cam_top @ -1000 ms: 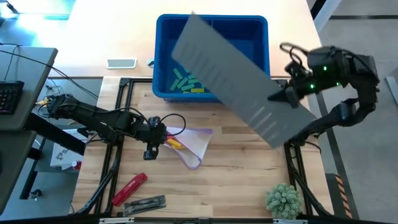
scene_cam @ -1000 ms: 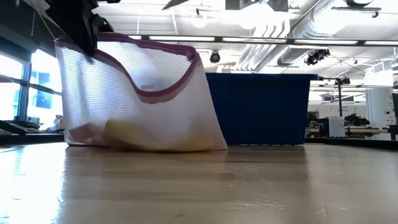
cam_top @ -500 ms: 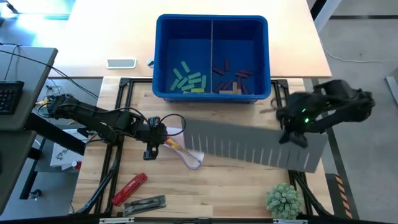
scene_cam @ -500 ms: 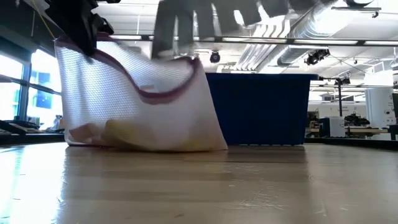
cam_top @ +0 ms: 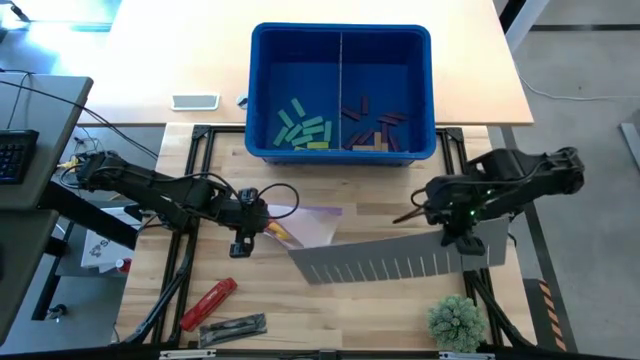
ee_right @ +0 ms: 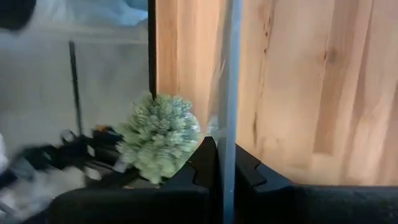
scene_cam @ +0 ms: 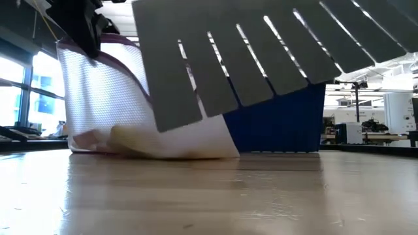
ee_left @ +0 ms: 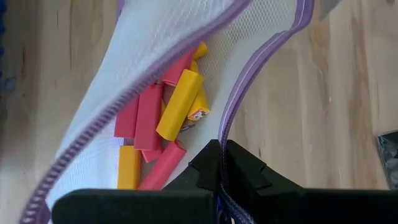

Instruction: Sort blocks

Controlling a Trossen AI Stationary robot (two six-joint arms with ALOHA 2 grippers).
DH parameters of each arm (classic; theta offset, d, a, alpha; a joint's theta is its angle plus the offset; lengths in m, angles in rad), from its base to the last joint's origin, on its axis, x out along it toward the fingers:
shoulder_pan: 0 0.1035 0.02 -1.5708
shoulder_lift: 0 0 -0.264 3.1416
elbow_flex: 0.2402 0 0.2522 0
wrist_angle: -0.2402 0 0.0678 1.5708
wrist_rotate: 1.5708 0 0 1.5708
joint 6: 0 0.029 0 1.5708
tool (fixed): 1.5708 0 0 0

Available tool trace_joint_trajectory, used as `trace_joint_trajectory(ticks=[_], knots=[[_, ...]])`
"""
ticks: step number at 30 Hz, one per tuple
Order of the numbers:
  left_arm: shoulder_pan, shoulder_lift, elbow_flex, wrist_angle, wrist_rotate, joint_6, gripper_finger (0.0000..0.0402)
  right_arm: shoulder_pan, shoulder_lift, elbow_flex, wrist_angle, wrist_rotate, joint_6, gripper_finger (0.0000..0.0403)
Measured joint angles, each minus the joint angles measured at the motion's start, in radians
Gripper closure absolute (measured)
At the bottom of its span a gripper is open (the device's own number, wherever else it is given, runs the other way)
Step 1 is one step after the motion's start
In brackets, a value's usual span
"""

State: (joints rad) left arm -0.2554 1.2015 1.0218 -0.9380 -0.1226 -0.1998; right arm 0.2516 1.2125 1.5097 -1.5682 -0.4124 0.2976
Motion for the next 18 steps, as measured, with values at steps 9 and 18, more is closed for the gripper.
trace_joint_trajectory(ticks=[9, 18], knots=[[0.000, 0.003, 0.000, 0.001, 0.000, 0.034, 0.0402, -0.043, 0.085, -0.021, -0.002, 0.099, -0.273, 0.0403], [0.000, 0.003, 0.000, 0.001, -0.009, -0.038, 0.0402, -0.089, 0.297, -0.021, 0.017, 0.123, -0.529, 0.0403]])
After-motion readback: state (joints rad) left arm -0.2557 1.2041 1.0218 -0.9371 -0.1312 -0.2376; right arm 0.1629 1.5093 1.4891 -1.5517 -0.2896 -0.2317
